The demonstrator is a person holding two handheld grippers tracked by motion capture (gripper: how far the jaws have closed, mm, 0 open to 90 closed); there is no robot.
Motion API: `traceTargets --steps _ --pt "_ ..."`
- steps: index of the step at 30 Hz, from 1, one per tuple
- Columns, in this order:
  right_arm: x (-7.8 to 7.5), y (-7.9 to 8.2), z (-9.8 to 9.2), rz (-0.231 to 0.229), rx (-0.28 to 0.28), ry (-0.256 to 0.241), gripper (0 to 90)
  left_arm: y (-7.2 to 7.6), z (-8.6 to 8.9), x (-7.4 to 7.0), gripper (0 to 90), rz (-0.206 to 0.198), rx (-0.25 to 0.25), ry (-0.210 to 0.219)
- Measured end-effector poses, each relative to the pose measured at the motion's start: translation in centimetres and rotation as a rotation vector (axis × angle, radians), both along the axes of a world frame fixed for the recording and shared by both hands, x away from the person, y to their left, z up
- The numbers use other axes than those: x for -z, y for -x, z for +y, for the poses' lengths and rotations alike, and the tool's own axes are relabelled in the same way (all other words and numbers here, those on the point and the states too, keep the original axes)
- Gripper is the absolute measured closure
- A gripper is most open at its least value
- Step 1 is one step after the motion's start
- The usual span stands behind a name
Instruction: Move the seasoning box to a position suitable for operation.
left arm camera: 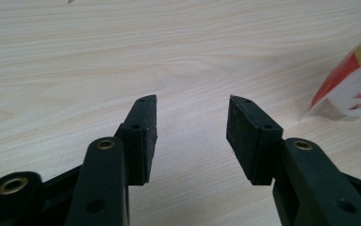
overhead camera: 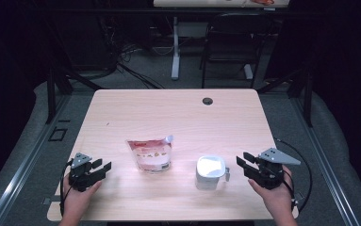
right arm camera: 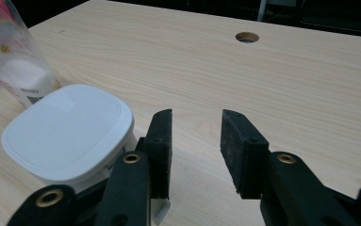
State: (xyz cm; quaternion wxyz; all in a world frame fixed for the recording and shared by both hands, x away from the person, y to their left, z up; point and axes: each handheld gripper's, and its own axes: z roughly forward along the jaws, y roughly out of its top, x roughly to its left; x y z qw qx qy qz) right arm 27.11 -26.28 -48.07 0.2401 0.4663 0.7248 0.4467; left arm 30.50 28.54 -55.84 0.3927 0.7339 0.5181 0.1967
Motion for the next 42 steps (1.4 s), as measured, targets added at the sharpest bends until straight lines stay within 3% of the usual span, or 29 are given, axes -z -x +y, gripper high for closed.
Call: traceTargets --steps 5,9,11,20,27,36,42 --pt "-1.7 -0.9 0.1 0.048 -0.003 -0.042 71.7 0.0 -0.1 0.0 50.1 0.007 0.008 0.012" --pt "-2.5 -1.4 0.6 0.044 -0.013 -0.005 78.5 0.0 0.0 0.0 52.8 0.013 0.021 -0.004" --pt "-2.6 -1.4 1.0 0.042 -0.025 0.005 80.4 0.1 -0.1 0.0 54.5 -0.006 0.019 0.005" --pt "-2.0 -1.0 2.5 0.092 -0.104 0.057 88.9 0.2 0.0 -0.1 60.9 -0.007 0.018 0.009" --pt "-1.9 -0.7 3.6 0.111 -0.134 0.063 90.0 0.3 0.1 -0.1 64.7 0.000 0.026 0.000" --pt "-1.2 -0.7 3.9 0.135 -0.153 0.081 90.0 0.3 0.0 -0.1 65.5 -0.006 0.043 -0.010" --pt "-1.1 -0.8 4.0 0.134 -0.144 0.063 90.0 0.3 0.0 -0.1 65.5 -0.005 0.046 -0.011"
